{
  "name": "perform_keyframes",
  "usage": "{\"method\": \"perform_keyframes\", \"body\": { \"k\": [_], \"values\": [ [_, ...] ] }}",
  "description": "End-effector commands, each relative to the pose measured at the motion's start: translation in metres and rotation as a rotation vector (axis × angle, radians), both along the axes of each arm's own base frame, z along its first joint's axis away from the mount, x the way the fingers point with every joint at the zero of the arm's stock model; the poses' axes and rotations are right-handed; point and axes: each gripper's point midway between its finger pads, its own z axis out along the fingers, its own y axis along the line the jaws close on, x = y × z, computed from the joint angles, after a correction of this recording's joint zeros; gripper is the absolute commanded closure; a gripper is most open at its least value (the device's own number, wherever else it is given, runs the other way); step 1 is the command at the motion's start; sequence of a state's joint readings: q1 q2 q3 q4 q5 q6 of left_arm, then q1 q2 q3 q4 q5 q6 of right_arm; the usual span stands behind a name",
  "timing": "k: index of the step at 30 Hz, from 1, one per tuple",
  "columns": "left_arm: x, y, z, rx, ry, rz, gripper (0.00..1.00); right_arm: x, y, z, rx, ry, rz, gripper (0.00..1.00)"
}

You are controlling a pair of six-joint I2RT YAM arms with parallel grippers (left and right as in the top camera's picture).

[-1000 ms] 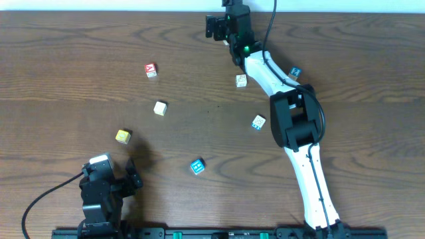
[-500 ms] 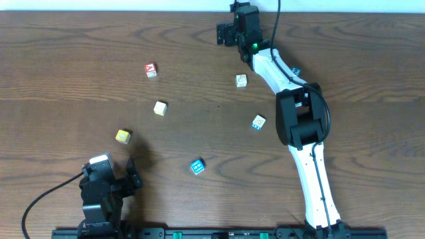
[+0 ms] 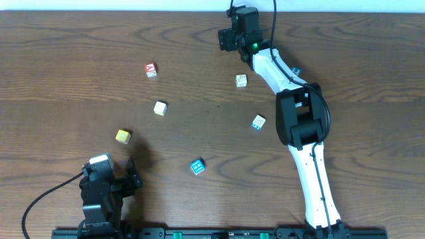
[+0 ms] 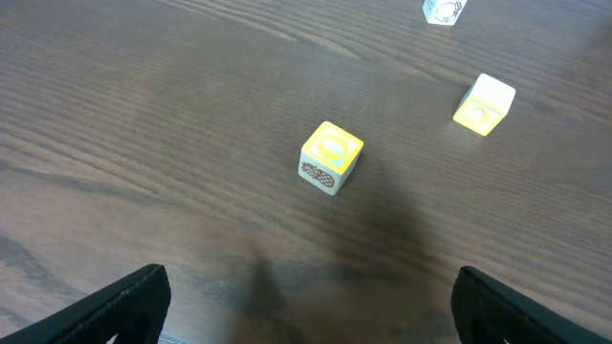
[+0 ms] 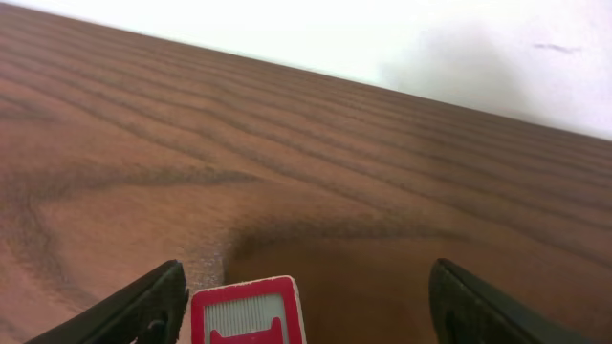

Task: Spell out Ai2
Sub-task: 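Lower the right gripper and close it on the red 'I' block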

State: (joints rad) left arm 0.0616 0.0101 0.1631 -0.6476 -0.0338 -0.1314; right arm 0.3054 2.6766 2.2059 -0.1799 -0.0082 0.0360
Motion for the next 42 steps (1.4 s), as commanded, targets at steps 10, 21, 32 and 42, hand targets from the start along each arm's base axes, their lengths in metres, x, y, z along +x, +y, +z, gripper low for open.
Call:
{"method": "perform_keyframes", "body": {
  "k": [10, 21, 32, 42],
  "values": [
    [-0.001, 0.002, -0.003, 0.007, 0.007, 0.014, 0.05, 0.002, 0.006, 0.013, -0.023, -0.033, 0.039, 0.45],
    [-0.001, 0.002, -0.003, 0.007, 0.007, 0.014, 0.05, 0.001, 0.01, 0.013, -0.023, -0.033, 0.044, 0.56],
    [-0.001, 0.002, -0.003, 0.007, 0.007, 0.014, 0.05, -0.002, 0.02, 0.013, -0.022, -0.034, 0.06, 0.69],
    [-0.001, 0.002, -0.003, 0.007, 0.007, 0.014, 0.05, -0.003, 0.024, 0.013, -0.022, -0.034, 0.065, 0.89]
  ]
}}
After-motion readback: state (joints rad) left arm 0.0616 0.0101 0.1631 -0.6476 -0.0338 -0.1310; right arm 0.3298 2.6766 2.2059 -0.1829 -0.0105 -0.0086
